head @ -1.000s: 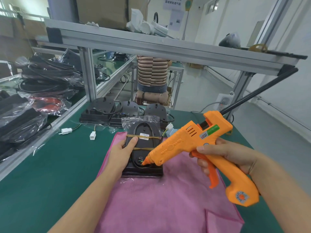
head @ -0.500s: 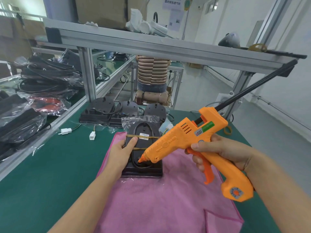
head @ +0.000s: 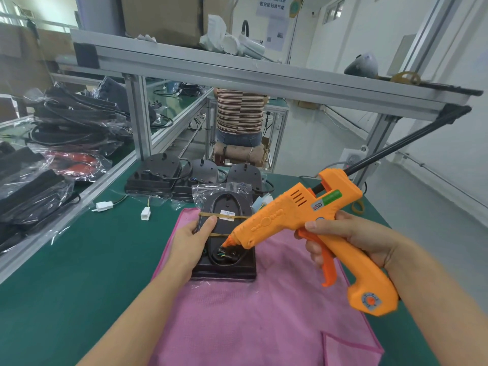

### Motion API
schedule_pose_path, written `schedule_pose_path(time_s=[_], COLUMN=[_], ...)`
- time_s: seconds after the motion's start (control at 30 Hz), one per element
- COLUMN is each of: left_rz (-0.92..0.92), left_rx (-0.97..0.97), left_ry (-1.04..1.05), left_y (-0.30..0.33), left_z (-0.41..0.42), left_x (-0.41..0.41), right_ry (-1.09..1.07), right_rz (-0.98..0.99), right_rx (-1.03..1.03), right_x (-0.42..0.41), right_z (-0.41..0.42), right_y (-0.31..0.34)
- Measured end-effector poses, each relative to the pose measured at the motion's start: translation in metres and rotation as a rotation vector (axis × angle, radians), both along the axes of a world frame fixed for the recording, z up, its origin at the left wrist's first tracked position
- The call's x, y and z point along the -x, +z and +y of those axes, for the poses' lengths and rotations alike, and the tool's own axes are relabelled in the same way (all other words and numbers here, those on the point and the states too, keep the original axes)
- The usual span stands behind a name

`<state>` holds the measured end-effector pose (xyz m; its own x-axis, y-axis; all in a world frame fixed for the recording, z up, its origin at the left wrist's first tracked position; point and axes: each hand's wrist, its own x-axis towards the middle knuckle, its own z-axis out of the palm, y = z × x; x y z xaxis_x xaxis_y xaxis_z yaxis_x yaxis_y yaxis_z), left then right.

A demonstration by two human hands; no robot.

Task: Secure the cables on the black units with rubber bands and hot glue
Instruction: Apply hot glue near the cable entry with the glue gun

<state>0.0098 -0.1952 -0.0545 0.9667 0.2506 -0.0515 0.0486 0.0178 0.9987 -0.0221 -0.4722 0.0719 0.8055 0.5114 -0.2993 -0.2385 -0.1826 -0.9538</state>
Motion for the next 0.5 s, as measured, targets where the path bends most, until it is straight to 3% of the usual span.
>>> schedule_pose_path(time_s=[0.5], left_rz=[0.004], left_rx=[-0.006], left_ry=[-0.019], left_y=[0.0004], left_z=[0.0032], left_x=[0.0002], right_ry=[0.004], right_rz=[0.04], right_rx=[-0.022], right_x=[-0.0012], right_z=[-0.0056], right_y=[-0.0074])
